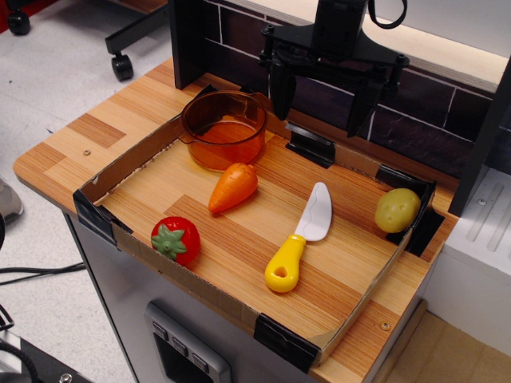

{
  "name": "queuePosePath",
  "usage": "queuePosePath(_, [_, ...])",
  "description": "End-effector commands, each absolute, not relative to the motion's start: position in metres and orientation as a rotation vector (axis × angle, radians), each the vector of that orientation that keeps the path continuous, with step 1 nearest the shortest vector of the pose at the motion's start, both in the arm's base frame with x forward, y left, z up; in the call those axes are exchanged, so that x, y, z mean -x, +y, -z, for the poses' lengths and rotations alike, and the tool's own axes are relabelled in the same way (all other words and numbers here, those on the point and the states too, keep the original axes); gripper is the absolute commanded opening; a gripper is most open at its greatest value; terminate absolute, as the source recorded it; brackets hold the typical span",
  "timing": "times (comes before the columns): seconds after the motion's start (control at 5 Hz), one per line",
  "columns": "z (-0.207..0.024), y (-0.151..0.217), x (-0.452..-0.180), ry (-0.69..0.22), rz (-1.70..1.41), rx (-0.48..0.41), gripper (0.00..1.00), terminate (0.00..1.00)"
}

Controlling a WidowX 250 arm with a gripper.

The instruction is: Put knife in pot

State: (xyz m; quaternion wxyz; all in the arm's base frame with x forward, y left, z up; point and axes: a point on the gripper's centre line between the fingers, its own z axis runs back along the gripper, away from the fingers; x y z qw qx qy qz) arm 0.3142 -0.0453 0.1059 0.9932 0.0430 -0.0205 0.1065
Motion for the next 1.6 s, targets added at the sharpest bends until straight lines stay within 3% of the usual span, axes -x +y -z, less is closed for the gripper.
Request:
queuePosePath(0.0, [-0.106,-0.045,-0.314,-0.041,-0.213,-0.086,1.00,0.00])
queuePosePath(0.2, [-0.091,-0.046,-0.299,-0.066,-0.196,-0.026,1.00,0.00])
queuePosePath(0.6, [-0.050,-0.043,-0.280,-0.132,-0.189,-0.018,1.00,0.00])
queuePosePath(1.4, [-0.002,-0.053,-0.260,-0.055,-0.192,-0.045,1.00,0.00])
